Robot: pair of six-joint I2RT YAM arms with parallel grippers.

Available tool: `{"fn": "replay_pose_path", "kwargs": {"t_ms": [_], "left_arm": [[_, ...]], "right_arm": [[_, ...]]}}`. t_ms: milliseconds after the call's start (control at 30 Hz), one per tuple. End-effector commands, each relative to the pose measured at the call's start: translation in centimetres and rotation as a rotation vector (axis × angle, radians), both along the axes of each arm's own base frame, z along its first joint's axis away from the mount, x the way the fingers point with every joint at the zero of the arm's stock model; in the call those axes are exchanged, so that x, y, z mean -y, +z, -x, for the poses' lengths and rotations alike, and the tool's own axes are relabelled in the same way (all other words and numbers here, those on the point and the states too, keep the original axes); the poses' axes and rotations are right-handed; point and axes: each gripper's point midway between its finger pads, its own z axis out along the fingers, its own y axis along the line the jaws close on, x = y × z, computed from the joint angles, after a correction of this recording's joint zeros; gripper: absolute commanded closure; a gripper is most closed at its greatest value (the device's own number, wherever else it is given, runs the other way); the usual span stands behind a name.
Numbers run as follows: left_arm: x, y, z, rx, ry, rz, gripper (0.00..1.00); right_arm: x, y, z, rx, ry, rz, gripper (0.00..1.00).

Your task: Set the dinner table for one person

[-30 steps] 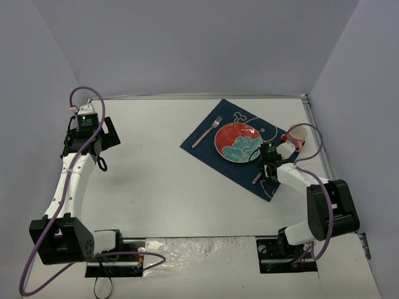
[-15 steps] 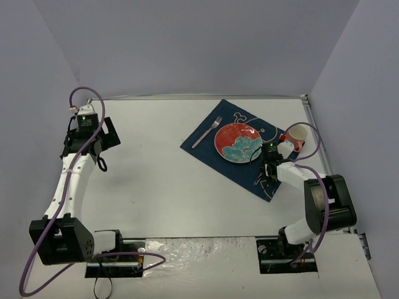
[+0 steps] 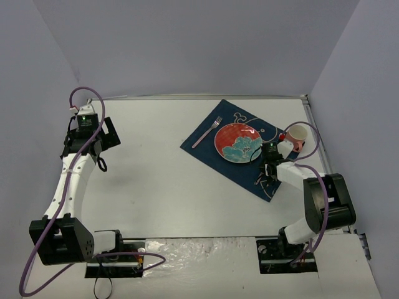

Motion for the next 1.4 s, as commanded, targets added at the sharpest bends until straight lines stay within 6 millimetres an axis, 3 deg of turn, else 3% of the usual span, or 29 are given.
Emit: {"fn": "replay_pose_path", "kwargs": {"t_ms": [0,233,400,567,767,967,1033,1167,1300,1367], "left_arm": [[-0.3,2.5,-1.2,0.086,0.013,0.002,0.03],[-0.3,2.5,-1.2,0.088,0.012,0.005,0.03],[-0.3,2.5,-1.2,0.087,0.011,0.002,0.03],[-0.3,2.6,-1.2,0.091,0.009,0.003,0.03],[-0.1,3.1,-1.0,0.11,-0.001,0.009,0.03],[1.3,4.5,-1.0,0.172,-0.07,0.047,0.03],[1.9,5.4,-0.9,0.206,-0.1,0.057,0.03],[3.0,6.6,-0.6,0.255,-0.157,0.075,0.03],[4.3,7.9,0.2,0.278,-0.21,0.099,0.03],[5.0,9.0,1.0,0.302,-0.235,0.098,0.03]], "right_arm": [[0.1,0.3,-0.7,0.022,-0.007,-0.004,1.0],[0.3,0.0,-0.3,0.019,-0.028,-0.007,0.97],[0.2,0.6,-0.6,0.038,-0.032,-0.015,0.79],[0.1,3.4,-1.6,0.117,-0.012,-0.012,0.55],[0.3,9.3,-2.3,0.238,0.03,0.015,0.35],[1.6,19.3,-1.4,0.465,0.075,0.105,0.15],[2.6,24.0,0.0,0.579,0.058,0.144,0.05],[4.1,29.4,2.9,0.735,0.024,0.194,0.0],[5.3,33.4,6.1,0.849,0.002,0.238,0.0],[5.8,34.4,7.9,0.873,0.008,0.279,0.0]]}}
